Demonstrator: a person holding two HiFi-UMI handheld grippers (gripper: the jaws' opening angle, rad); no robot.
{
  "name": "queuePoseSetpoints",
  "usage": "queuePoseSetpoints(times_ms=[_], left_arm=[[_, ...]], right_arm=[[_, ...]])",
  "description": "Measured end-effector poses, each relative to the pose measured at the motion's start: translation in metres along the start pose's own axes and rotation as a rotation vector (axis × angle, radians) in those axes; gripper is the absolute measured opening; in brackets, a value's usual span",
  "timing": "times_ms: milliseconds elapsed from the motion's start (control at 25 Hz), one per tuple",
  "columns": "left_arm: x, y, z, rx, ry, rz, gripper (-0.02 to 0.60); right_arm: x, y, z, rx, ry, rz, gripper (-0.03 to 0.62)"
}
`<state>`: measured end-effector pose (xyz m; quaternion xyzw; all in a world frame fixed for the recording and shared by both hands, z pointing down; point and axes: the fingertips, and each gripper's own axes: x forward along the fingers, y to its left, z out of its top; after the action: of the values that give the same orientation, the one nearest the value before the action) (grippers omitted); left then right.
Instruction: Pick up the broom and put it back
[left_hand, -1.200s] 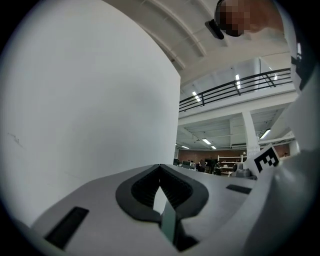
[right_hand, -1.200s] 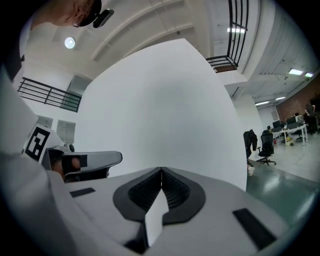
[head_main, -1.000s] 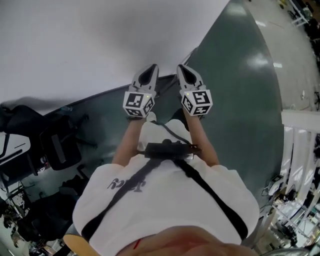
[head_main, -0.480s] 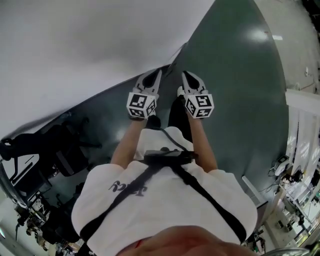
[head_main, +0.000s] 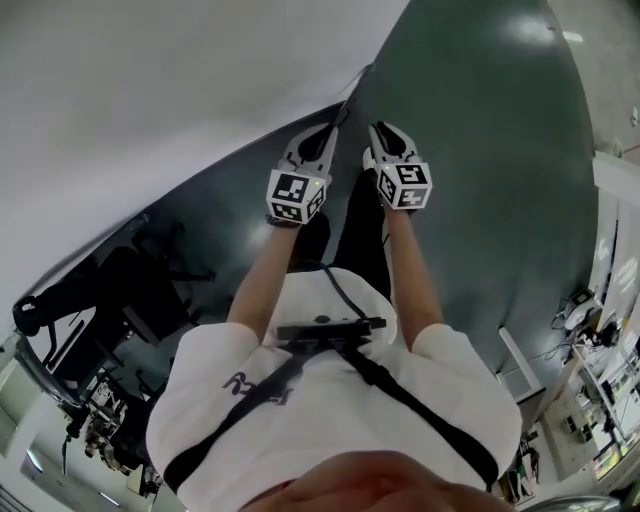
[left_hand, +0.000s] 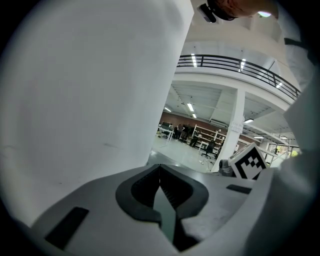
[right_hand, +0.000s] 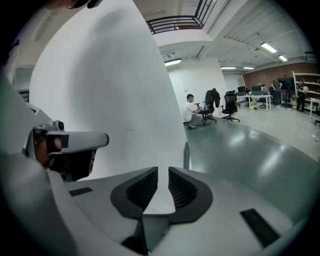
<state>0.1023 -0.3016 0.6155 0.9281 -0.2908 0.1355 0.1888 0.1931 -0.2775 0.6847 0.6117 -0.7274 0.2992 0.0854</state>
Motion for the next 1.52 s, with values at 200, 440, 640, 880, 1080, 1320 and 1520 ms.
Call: queuePoseSetpoints(times_ms=[200, 440, 640, 880, 1080, 1320, 1520], left_arm=[[0.032, 0.010, -0.030, 0.011, 0.033, -0.002, 0.012], [0.061, 0.024, -0.052, 0.032, 0.057, -0.009, 0.012], [0.078, 0.031, -0.071, 0.033, 0.074, -0.004, 0.012], [0.085, 0.046, -0.079, 0.019, 0.079, 0.011, 0.012], [0.076, 0.053, -0.078, -0.002, 0.068, 0.029, 0.012], [0.051, 0.058, -0.071, -0.065, 0.046, 0.068, 0.012], [0.012, 0.056, -0.070, -0.083, 0.034, 0.077, 0.012]], right_arm=[[0.039, -0.032, -0.031, 0.000, 0.045, -0.003, 0.072], [0.100, -0.059, -0.049, -0.007, 0.059, 0.003, 0.162], [0.144, -0.077, -0.069, -0.008, 0.079, 0.036, 0.166], [0.184, -0.088, -0.084, 0.045, 0.105, 0.034, 0.165], [0.196, -0.083, -0.082, -0.015, 0.128, 0.044, 0.100], [0.175, -0.061, -0.082, -0.081, 0.165, 0.040, 0.094], [0.138, -0.032, -0.090, -0.082, 0.185, -0.021, 0.094]])
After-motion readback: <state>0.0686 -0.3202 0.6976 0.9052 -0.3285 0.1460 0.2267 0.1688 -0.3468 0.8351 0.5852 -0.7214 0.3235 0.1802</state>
